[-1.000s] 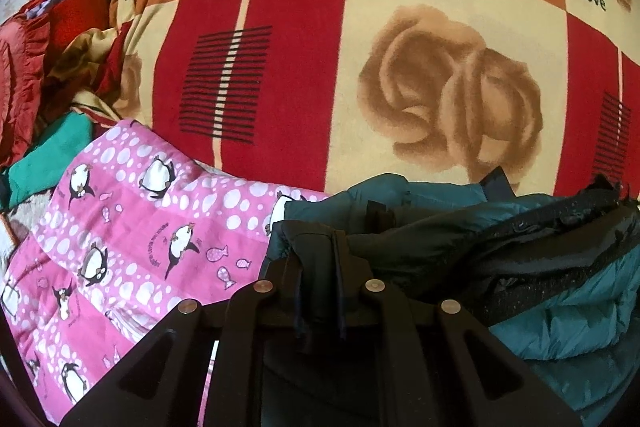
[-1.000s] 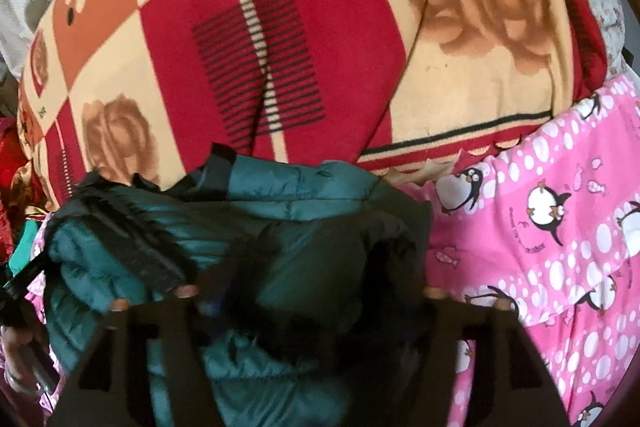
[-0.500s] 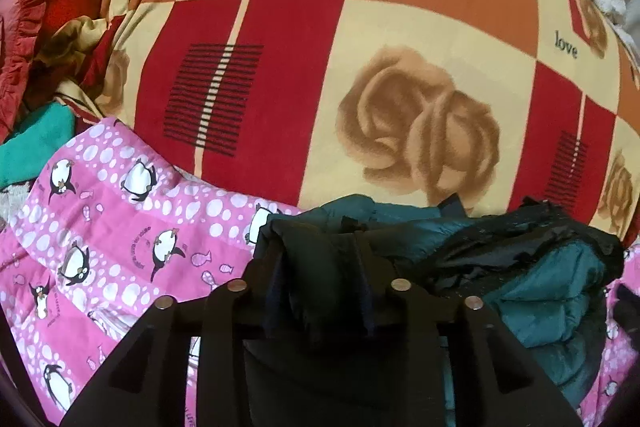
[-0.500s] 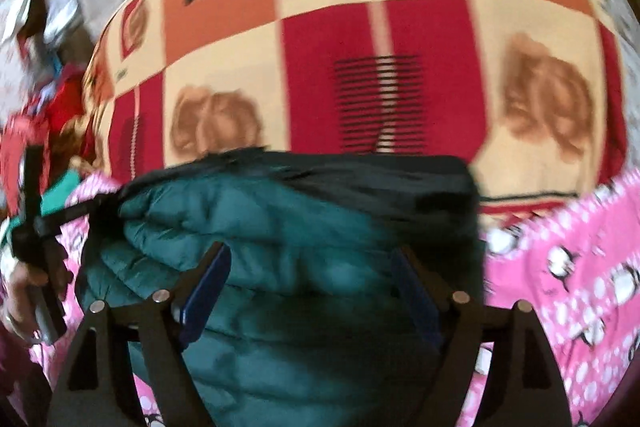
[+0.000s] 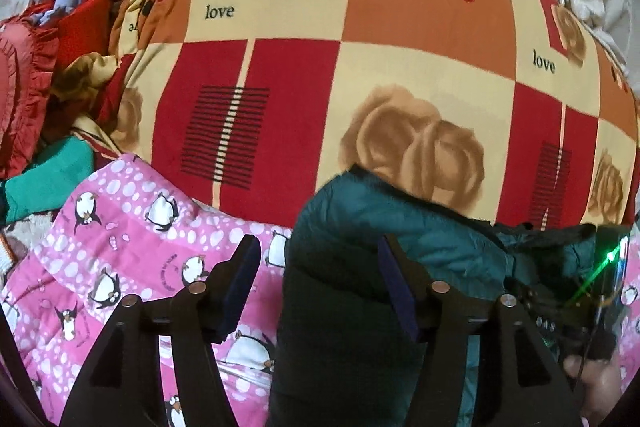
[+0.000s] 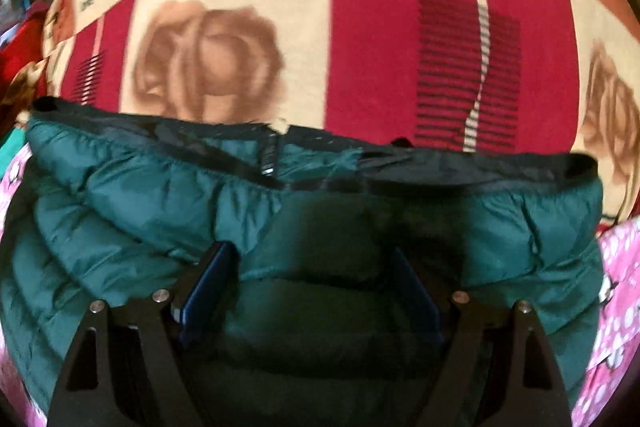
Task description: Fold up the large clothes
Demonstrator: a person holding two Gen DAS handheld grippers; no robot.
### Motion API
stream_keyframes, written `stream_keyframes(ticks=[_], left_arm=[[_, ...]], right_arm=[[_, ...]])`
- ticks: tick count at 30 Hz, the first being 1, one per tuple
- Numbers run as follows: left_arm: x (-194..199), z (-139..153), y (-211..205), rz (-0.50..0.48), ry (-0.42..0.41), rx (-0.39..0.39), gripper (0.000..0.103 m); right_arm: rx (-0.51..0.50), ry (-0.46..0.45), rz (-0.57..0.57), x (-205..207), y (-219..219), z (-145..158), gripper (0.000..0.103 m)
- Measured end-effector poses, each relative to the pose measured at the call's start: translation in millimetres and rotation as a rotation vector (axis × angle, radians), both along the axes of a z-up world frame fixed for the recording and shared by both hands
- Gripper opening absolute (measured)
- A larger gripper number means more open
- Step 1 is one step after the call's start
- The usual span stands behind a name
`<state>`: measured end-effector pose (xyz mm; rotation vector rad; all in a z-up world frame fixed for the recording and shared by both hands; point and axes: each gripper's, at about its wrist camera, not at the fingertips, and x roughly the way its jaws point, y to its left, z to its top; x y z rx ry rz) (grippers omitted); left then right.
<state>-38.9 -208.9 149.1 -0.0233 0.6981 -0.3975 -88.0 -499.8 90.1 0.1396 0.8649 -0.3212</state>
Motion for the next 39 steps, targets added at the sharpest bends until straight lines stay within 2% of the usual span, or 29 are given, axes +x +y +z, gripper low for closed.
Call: stream_keyframes(ticks=[3,7,9,12,14,17,18,20,21,22,23,27,33,39], left_arm=[[-2.2,-7.0,-9.6,-0.003,0.019,0.023,0.037],[-0.7,-18.6,-21.6,0.007,0.033,0.053,0.037],[2.4,-25.5,-25.9,0.023,0.049,0.068,0.037],[8.6,-40.0,-30.6,0.045,0.098,0.088,0.037],[9.2,-45.3,-31.3,0.052,0.105,0.089,0.037],[7.7,-46.6,-31.0,0.056,0.099,0.091,0.037],[7.4,-45.7,-30.5,0.052,0.097,0.091,0.037],[7.4,-43.3,-29.8,0.050,0.094,0.091,0.037],[7.8,-41.6,-29.0,0.051,0.092,0.089,0.037],[8.7,-39.6,-27.9,0.052,0.090,0.085,0.037],[9.6,-38.2,-27.1,0.055,0.086,0.082,0.037],[14.4,-36.5,-25.8,0.075,0.089,0.063,0.037],[19.5,-40.7,-36.8,0.073,0.091,0.082,0.037],[28.7,-54.0,-48.4,0.083,0.120,0.125,0.037]], right_arm=[[0.009,0.006,-0.012,1.7,-1.8,-3.8,0.085],[0.107,-0.054,0.005,-18.8,-4.0,14.8,0.085],[0.126,-0.074,0.012,-29.6,-5.9,24.5,0.085],[0.130,-0.027,0.026,-35.3,-10.5,25.4,0.093],[0.152,0.025,0.049,-30.6,-9.2,16.6,0.093],[0.076,0.061,0.086,-20.4,2.5,5.1,0.092],[0.060,0.054,0.090,-18.1,4.6,2.1,0.089],[0.052,0.051,0.085,-12.7,8.6,0.1,0.048],[0.045,0.046,0.085,-10.3,10.3,0.6,0.041],[0.035,0.034,0.093,-7.9,12.9,3.4,0.022],[0.026,0.028,0.096,-6.7,14.4,5.8,0.017],[0.012,0.003,0.089,-5.1,11.2,12.4,0.012],[0.028,-0.061,-0.006,7.7,-6.8,20.8,0.011],[0.037,0.003,0.002,20.6,-9.1,-2.5,0.013]])
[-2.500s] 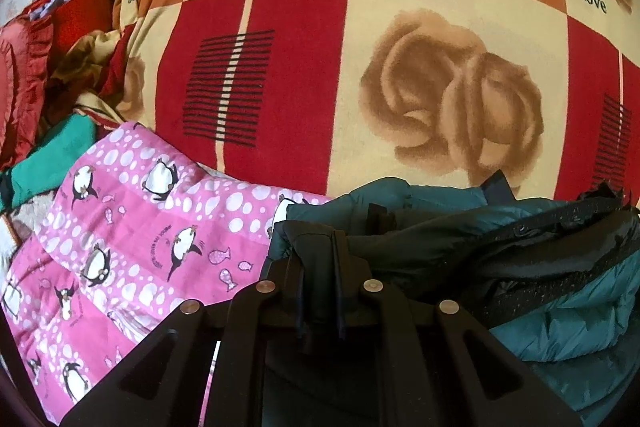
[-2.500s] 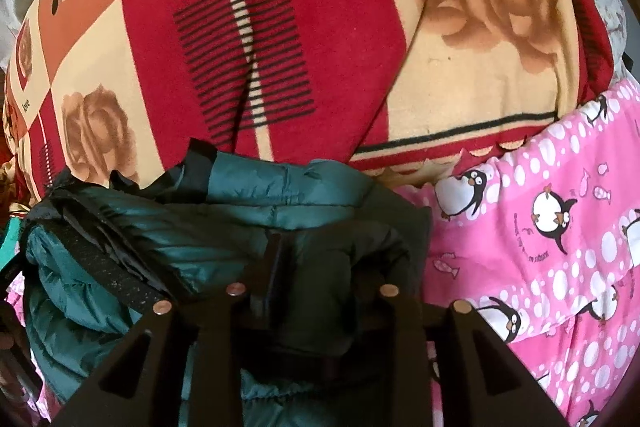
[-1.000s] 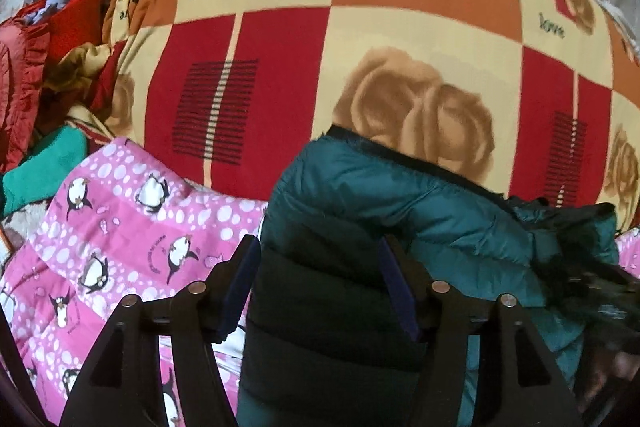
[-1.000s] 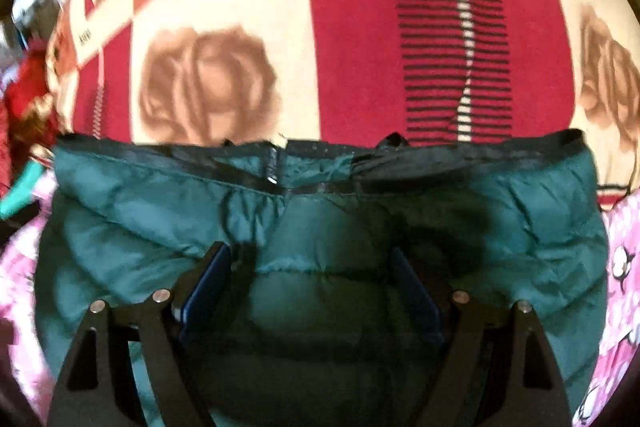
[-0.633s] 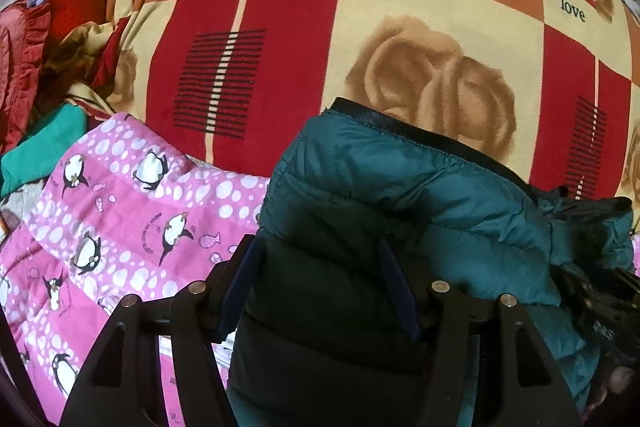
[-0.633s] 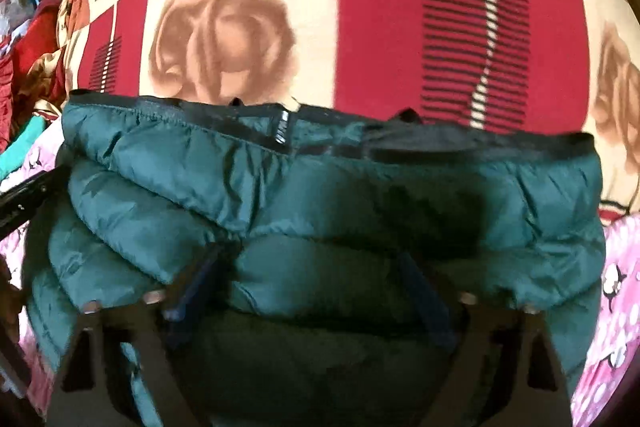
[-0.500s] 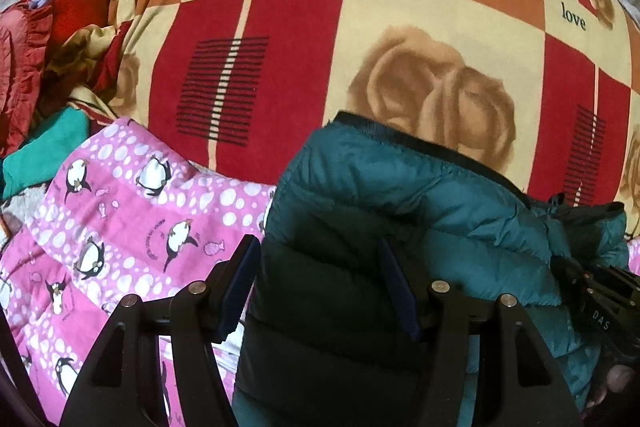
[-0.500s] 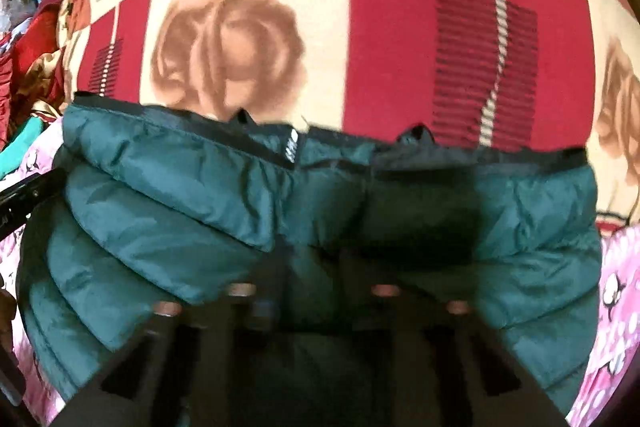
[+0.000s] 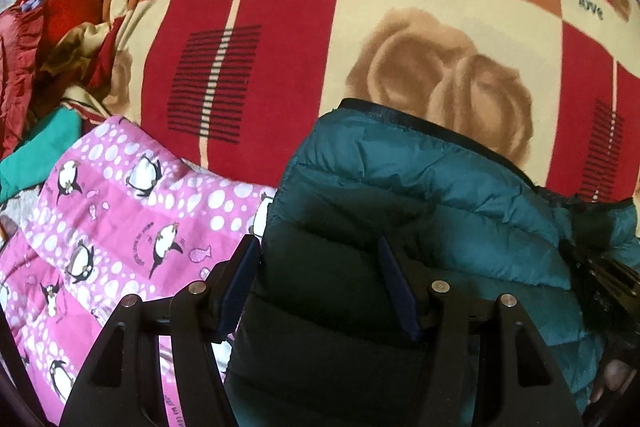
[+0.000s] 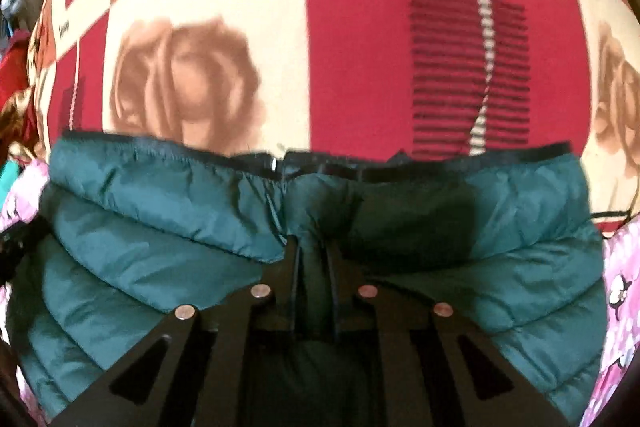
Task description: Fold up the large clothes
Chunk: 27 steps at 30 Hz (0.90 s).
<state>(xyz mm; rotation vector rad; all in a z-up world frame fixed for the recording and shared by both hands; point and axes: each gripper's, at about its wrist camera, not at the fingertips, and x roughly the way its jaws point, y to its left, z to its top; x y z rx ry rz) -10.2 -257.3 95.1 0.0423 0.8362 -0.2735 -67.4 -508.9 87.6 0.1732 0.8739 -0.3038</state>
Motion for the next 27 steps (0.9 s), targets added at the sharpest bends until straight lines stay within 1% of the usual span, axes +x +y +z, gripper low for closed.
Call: stream_keyframes(ticks=[2,3,4,5,6,7,10,12,14,16,18,20,23,27], left_arm=[[0.3,-3.7,1.0,0.001,0.005,-0.001,0.037],[0.3,-4.3,1.8,-0.001,0.005,-0.003,0.037],[0.5,-3.9,2.5,-0.002,0.005,-0.004,0.037],[1.3,-2.5,3.1,-0.002,0.006,-0.006,0.037],[2.6,-0.6,3.4,-0.001,0.005,-0.007,0.037],[4.0,0.9,3.6,0.001,0.003,-0.009,0.037],[9.9,5.7,2.1,0.008,-0.007,-0.014,0.037],[14.1,5.7,-0.2,0.014,-0.013,-0.002,0.037],[20.2,0.3,-4.7,0.017,-0.001,0.030,0.037],[25.8,-7.2,-7.2,0.014,0.020,0.050,0.037],[30.2,-14.4,-7.2,0.014,0.039,0.047,0.037],[32.5,-19.9,-5.2,0.016,0.048,0.029,0.037],[33.6,-25.7,-4.7,0.019,0.045,0.022,0.039],[33.4,-28.2,-6.6,0.021,0.040,0.039,0.040]], right_arm=[[0.033,-0.011,0.019,-6.4,-1.2,5.0,0.022],[0.051,-0.014,0.028,-8.9,-2.6,7.7,0.030],[0.074,-0.021,0.039,-13.7,-5.3,13.5,0.042],[0.075,-0.037,0.041,-19.9,-8.7,20.8,0.050],[0.064,-0.048,0.040,-25.6,-12.1,25.8,0.052],[0.034,-0.061,0.031,-34.7,-18.9,32.9,0.053],[-0.035,-0.068,-0.017,-43.7,-40.1,44.7,0.054],[-0.044,-0.064,-0.075,-47.8,-62.1,45.6,0.054],[-0.035,-0.051,-0.124,-49.9,-81.0,39.8,0.054],[-0.029,-0.015,-0.155,-54.9,-100.6,29.5,0.054],[0.002,0.019,-0.166,-56.5,-113.2,15.8,0.054],[0.068,0.011,-0.174,-59.4,-124.0,3.3,0.054],[0.120,0.011,-0.188,-63.4,-133.8,-10.0,0.054],[0.085,0.018,-0.191,-62.4,-129.9,-17.1,0.054]])
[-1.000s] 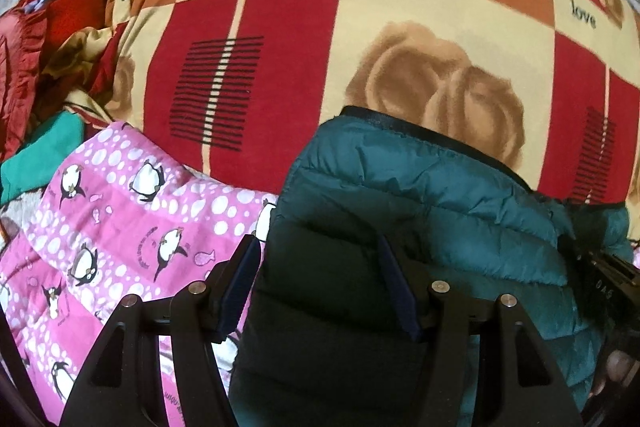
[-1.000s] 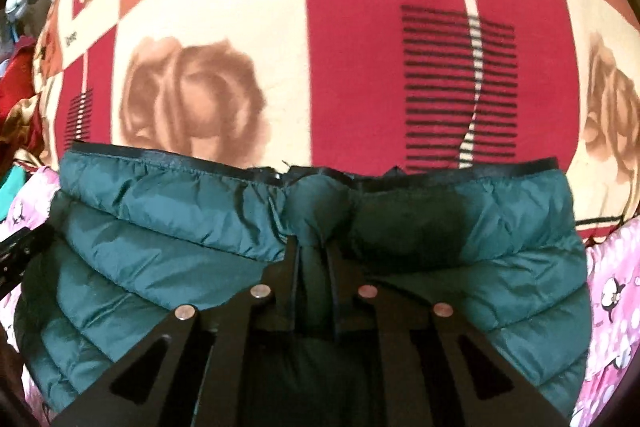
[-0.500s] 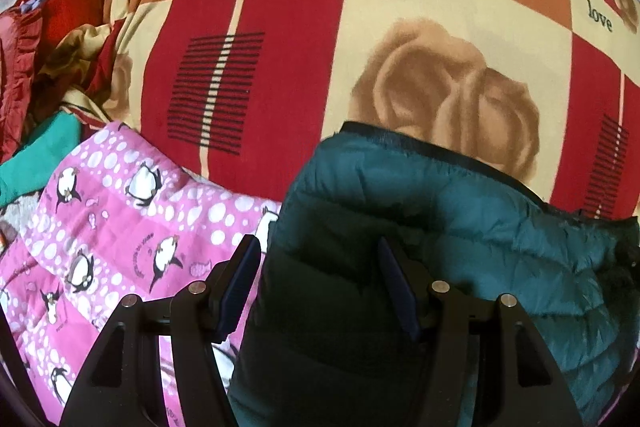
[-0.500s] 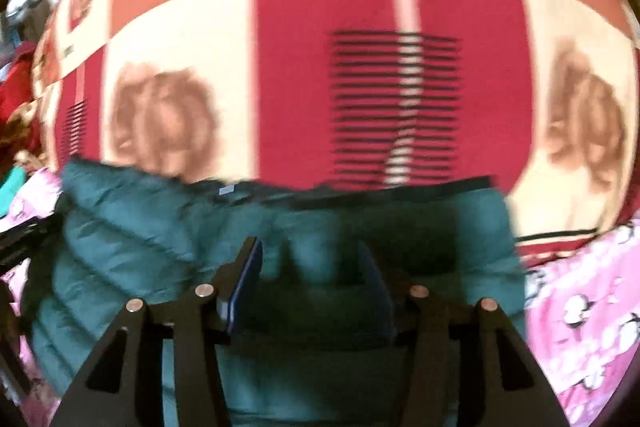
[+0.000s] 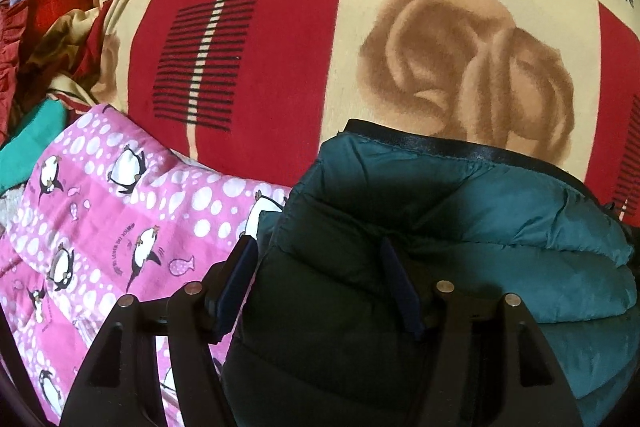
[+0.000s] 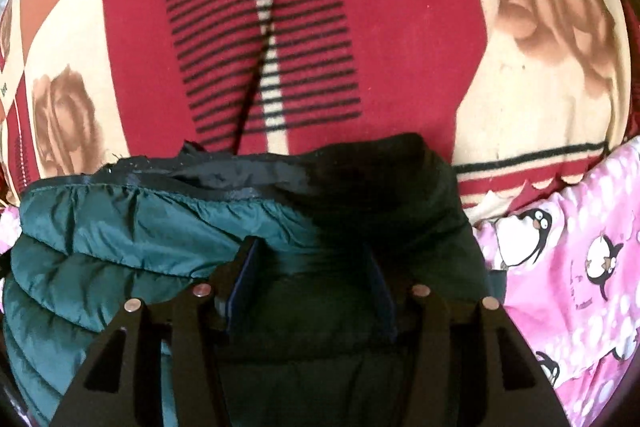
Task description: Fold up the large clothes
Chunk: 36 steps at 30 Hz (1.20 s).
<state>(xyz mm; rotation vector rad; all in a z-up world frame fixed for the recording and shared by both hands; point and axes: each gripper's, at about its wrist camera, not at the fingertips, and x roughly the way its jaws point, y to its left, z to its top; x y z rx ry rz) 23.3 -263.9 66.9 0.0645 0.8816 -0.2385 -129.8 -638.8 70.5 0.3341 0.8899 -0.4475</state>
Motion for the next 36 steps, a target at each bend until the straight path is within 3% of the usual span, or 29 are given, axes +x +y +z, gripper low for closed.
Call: stream_keyframes(ticks=[3,9,17,22,24,26,27,36], left_arm=[[-0.7,0.9,-0.8,-0.002,0.002,0.002,0.040],[-2.7,1.2,-1.9,0.003,0.002,-0.005,0.041],[-5.1,0.2,0.5,0.010,-0.008,-0.010,0.042],[-12.8,8.0,6.8,0.012,-0.016,-0.035,0.042],[-18.0,12.8,12.4,0.011,-0.018,-0.059,0.041],[-25.2,18.4,17.8,0.003,-0.020,-0.072,0.041],[-28.9,21.0,20.0,-0.001,-0.022,-0.074,0.041],[-68.0,38.8,45.4,-0.030,-0.046,-0.094,0.041]], right_arm=[[-0.012,0.003,-0.001,-0.2,11.3,8.9,0.054],[0.006,-0.087,0.004,-46.4,29.4,40.3,0.057],[0.033,-0.060,-0.040,-62.9,21.1,0.5,0.057],[0.008,-0.039,-0.045,-63.5,28.9,3.3,0.057],[0.018,-0.075,-0.038,-69.3,32.9,14.0,0.065],[0.025,-0.113,-0.034,-80.4,37.7,24.6,0.088],[0.025,-0.118,-0.033,-84.3,38.4,28.2,0.091],[0.029,-0.098,0.001,-114.2,52.2,43.3,0.092]])
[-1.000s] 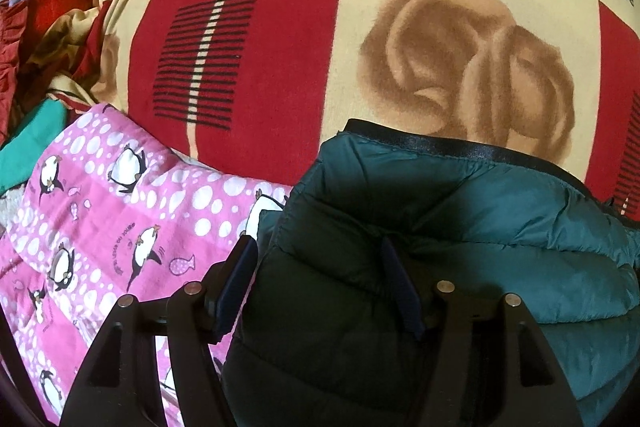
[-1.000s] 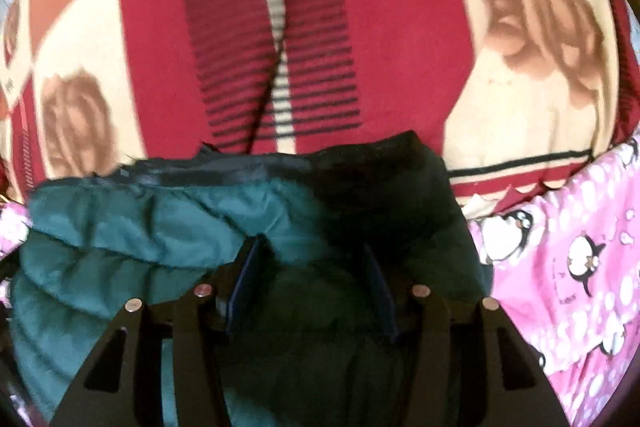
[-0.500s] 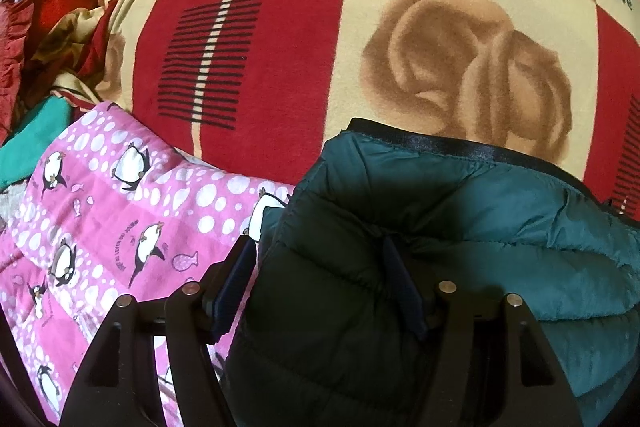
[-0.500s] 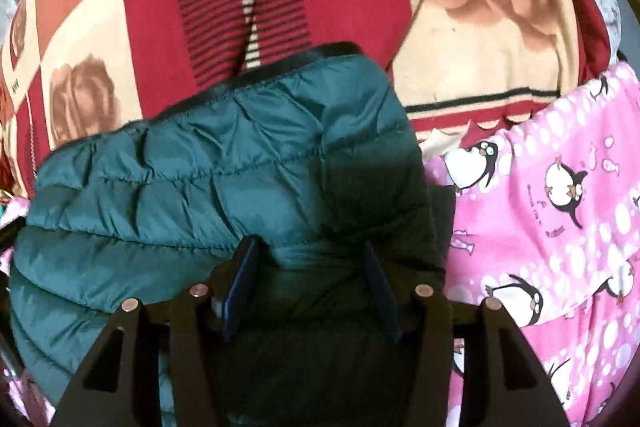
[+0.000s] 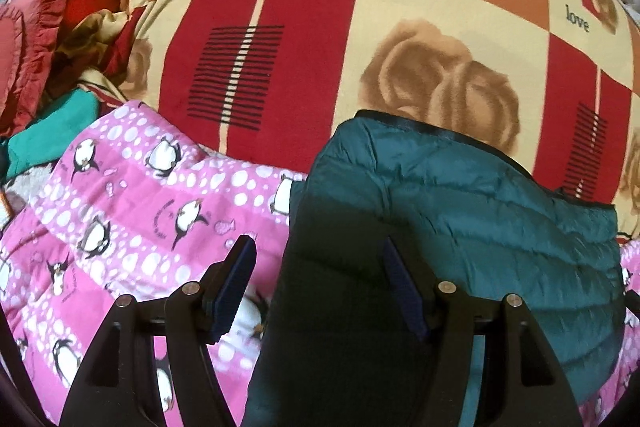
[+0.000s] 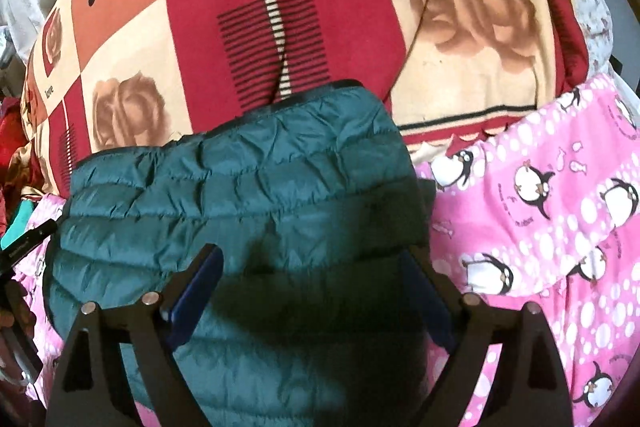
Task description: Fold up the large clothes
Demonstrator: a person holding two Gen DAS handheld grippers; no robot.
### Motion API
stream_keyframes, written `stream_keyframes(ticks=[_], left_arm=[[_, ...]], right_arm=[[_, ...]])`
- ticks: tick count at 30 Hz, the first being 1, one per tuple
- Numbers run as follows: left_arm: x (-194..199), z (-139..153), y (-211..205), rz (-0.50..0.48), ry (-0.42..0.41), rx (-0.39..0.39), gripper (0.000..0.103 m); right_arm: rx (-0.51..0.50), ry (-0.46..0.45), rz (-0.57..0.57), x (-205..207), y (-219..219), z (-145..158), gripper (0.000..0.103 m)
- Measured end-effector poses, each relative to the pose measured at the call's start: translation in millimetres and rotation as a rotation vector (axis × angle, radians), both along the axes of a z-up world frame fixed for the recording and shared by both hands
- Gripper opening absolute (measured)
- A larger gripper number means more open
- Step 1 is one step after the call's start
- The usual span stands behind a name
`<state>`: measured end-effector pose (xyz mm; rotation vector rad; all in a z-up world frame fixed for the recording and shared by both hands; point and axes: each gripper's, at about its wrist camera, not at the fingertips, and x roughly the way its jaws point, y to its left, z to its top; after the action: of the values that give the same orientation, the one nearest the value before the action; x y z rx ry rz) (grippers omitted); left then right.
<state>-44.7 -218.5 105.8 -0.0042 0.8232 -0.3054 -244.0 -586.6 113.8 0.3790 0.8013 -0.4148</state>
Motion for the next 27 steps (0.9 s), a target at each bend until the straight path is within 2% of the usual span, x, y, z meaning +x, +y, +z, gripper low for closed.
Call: stream_keyframes(ticks=[9,24,27], left_arm=[[-10.4,-7.3,13.8,0.000,0.032,-0.028,0.041],[-0.2,-24.3,16.1,-0.015,0.085,-0.080,0.042],[3.6,-27.7,16.7,-0.018,0.093,-0.092,0.044]], right_arm=[[0.012,0.041,-0.016,-4.4,-6.4,-13.7,0.095],[0.059,0.053,-0.040,-4.5,-28.6,-31.6,0.102],[0.084,0.051,-0.042,-2.8,-33.9,-37.0,0.103]])
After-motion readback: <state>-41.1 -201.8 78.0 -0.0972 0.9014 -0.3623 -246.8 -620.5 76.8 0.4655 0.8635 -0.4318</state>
